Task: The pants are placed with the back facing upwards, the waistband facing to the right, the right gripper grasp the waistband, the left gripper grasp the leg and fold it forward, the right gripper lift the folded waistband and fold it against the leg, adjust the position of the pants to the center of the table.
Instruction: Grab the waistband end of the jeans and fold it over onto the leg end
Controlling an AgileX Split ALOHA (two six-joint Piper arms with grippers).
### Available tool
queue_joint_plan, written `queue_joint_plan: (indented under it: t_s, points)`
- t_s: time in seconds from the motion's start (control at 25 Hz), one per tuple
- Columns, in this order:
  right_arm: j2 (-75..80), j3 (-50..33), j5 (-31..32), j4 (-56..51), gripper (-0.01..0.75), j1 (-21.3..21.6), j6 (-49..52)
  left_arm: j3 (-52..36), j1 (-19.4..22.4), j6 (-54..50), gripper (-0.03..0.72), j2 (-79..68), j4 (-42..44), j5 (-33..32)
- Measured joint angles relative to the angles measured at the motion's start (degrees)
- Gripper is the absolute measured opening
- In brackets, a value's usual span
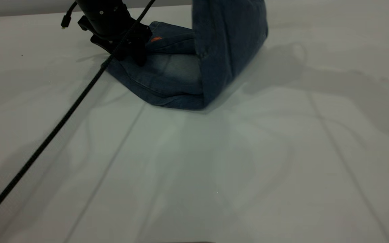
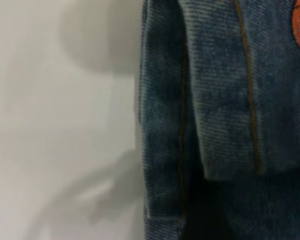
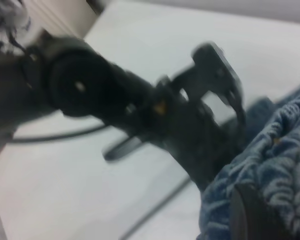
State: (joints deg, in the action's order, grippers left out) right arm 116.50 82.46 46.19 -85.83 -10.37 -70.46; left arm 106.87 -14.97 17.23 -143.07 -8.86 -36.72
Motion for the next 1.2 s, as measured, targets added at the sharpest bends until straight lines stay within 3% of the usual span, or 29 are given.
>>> queue_joint_plan:
  t_s: [0.28, 0.48, 0.76, 0.96, 1.2]
  points:
    - [0.0, 0.0, -6.7, -7.1, 0.054, -3.8, -6.3, 0.9, -3.4, 0.0, 0.453, -0.5, 0.3, 1.3]
    - [0.1, 0.0, -10.1, -8.1, 0.054, -4.0, -6.7, 1.5, -4.9, -0.5, 0.453, -0.7, -0.1, 0.4]
    - [4.7, 0.0, -11.7, -11.3, 0.054, -4.0, -7.7, 7.3, -2.2, -8.8, 0.453, -0.3, 8.9, -11.0]
    - [9.5, 0.1, -8.6, -16.1, 0.054, -4.0, -14.1, 15.6, 0.4, -15.2, 0.453, 2.5, 15.4, -18.7]
    - [15.5, 1.9, -6.4, -17.0, 0.061, -5.1, -18.6, 23.5, 0.2, -15.7, 0.453, 3.4, 15.5, -22.0]
